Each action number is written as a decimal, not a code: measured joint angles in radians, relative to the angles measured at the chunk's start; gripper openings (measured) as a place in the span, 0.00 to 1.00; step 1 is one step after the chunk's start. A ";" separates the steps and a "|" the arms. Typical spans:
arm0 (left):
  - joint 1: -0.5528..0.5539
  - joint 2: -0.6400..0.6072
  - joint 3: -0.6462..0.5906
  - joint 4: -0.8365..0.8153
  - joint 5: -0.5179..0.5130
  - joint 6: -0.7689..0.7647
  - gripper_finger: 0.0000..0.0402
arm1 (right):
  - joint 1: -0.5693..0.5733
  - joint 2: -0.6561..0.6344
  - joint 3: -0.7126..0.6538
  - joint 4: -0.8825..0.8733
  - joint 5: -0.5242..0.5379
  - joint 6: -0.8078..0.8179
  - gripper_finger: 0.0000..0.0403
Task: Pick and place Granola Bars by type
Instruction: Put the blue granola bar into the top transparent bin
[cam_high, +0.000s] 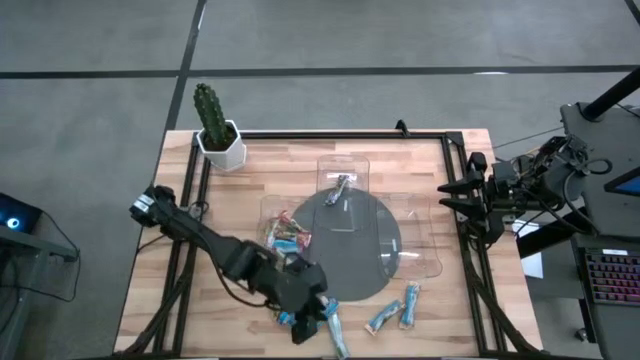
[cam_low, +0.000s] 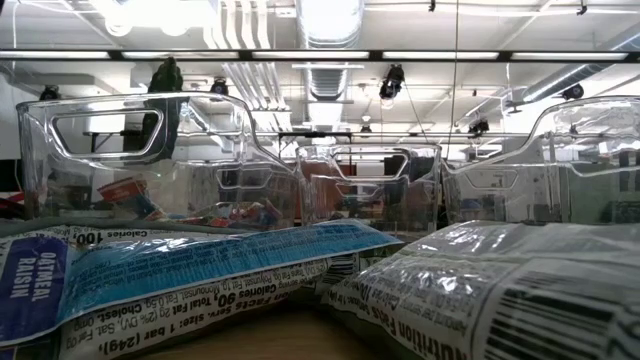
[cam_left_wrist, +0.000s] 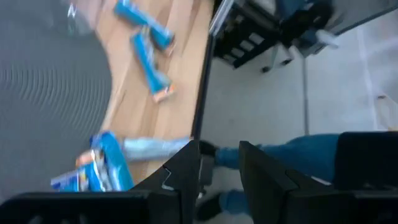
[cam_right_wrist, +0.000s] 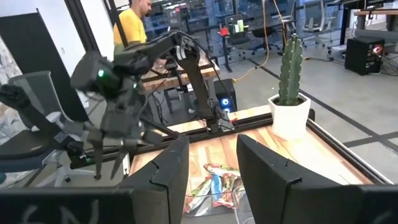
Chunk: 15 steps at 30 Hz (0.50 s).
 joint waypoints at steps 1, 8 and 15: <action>-0.007 0.010 0.000 -0.015 0.000 -0.019 0.24 | 0.000 0.000 0.000 0.000 0.000 0.000 0.32; -0.024 0.042 -0.001 -0.106 0.000 -0.115 0.24 | 0.000 0.000 0.000 0.000 0.000 0.000 0.32; -0.036 0.034 -0.001 -0.152 -0.140 -0.021 0.19 | 0.000 0.000 0.000 0.001 0.000 0.000 0.32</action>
